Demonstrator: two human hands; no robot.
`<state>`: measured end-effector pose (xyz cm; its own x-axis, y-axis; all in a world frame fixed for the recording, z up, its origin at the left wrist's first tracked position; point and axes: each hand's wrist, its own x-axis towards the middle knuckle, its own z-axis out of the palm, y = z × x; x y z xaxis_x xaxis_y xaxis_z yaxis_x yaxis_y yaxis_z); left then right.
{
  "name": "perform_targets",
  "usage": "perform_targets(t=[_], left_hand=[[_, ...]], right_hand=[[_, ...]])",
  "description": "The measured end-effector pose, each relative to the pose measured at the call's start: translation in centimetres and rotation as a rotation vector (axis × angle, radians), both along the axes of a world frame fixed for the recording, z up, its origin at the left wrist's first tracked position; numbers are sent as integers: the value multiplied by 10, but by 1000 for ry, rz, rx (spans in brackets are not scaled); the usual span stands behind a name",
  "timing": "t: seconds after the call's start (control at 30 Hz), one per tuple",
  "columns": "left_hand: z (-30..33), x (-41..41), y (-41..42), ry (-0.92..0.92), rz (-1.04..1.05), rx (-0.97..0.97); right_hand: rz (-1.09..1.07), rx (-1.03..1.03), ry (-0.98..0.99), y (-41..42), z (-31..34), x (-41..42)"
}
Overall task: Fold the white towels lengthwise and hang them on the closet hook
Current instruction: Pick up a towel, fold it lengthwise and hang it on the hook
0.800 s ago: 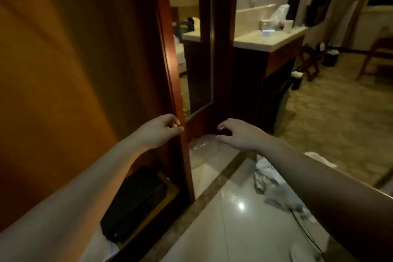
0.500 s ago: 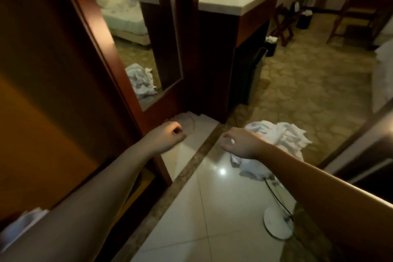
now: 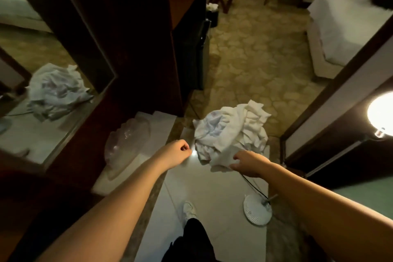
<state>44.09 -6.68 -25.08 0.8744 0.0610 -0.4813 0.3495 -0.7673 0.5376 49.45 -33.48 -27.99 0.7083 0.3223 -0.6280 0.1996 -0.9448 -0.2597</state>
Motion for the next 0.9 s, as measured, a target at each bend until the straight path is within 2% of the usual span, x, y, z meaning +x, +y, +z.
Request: perform_targets(t=[0.3, 0.53, 0.7, 0.9], left_hand=[[-71, 185, -4, 198, -177, 12], [-140, 288, -35, 287, -243, 36], [-210, 362, -65, 340, -131, -4], [-289, 413, -93, 445, 47, -98]], right_hand=[[-266, -21, 132, -30, -70, 125], [-317, -24, 246, -70, -148, 223], [-333, 24, 297, -90, -231, 303], [-406, 39, 389, -100, -318, 367]])
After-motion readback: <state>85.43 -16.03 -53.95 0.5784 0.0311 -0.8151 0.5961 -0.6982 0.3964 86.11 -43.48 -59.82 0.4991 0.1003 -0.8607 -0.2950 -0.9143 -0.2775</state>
